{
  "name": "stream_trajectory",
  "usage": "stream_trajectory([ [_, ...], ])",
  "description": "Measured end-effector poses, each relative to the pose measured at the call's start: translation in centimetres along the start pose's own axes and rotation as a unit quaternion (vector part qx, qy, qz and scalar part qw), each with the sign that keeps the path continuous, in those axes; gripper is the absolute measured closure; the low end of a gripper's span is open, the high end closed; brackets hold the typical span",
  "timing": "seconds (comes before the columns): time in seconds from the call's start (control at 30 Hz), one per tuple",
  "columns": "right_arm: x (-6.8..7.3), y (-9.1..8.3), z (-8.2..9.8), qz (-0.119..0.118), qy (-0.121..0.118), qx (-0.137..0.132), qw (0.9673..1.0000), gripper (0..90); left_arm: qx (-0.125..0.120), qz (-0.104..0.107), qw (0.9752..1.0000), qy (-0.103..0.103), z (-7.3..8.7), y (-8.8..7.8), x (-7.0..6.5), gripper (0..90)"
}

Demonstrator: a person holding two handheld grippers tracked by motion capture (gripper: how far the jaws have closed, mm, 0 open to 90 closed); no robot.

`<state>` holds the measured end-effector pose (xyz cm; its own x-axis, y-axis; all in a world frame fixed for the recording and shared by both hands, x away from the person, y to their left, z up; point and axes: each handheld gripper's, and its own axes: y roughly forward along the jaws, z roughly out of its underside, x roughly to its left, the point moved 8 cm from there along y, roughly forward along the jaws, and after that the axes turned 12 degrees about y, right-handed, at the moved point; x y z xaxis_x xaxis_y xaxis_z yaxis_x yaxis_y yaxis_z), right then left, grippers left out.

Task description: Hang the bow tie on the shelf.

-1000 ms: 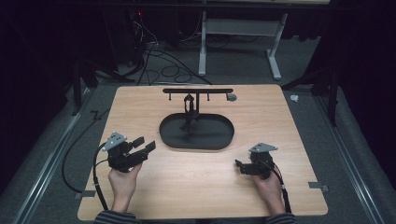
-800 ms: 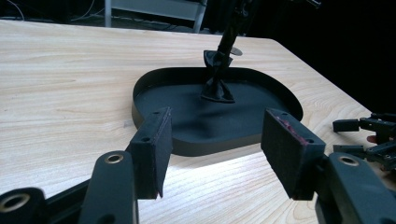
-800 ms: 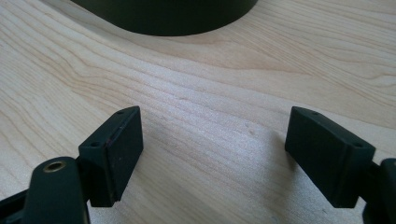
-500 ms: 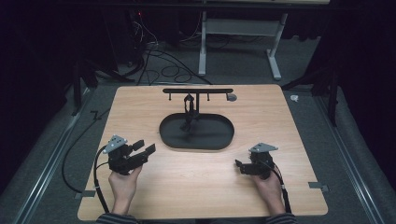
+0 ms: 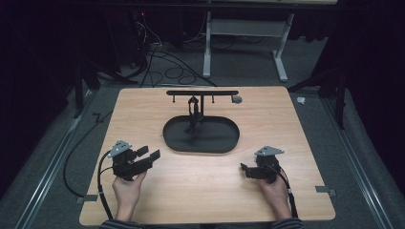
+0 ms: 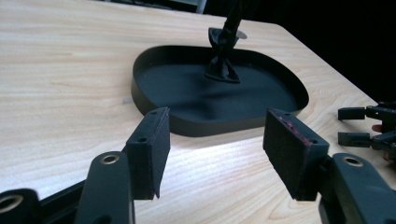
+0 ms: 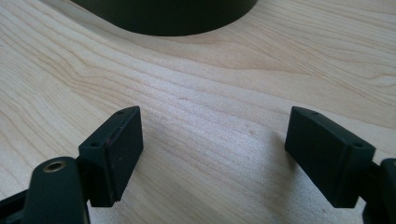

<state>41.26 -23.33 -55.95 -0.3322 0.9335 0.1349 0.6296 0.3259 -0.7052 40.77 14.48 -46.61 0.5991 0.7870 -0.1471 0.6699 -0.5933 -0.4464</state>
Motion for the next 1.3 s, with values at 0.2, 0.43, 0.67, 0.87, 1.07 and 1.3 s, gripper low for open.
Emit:
stream_trajectory([
  [0.2, 0.0, 0.0, 0.0, 0.0, 0.0, 0.0, 1.0, 20.5, 0.008, -0.001, 0.9999, -0.006, 0.7, 0.1, 0.1, 41.2],
  [0.43, 0.0, 0.0, 0.0, 0.0, 0.0, 0.0, 1.0, 20.5, 0.015, -0.004, 0.9998, -0.008, 1.3, 0.2, 0.1, 41.1],
  [0.67, 0.0, 0.0, 0.0, 0.0, 0.0, 0.0, 1.0, 20.5, 0.019, -0.008, 0.9997, -0.008, 1.8, 0.3, 0.2, 41.1],
  [0.87, 0.0, 0.0, 0.0, 0.0, 0.0, 0.0, 1.0, 20.5, 0.024, -0.013, 0.9996, -0.01, 2.2, 0.4, 0.3, 41.1],
  [1.07, 0.0, 0.0, 0.0, 0.0, 0.0, 0.0, 1.0, 20.6, 0.03, -0.019, 0.9994, -0.007, 2.5, 0.6, 0.4, 41.1],
  [1.3, 0.0, 0.0, 0.0, 0.0, 0.0, 0.0, 1.0, 20.5, 0.04, -0.025, 0.9989, -0.003, 3.0, 0.8, 0.5, 41.1],
])
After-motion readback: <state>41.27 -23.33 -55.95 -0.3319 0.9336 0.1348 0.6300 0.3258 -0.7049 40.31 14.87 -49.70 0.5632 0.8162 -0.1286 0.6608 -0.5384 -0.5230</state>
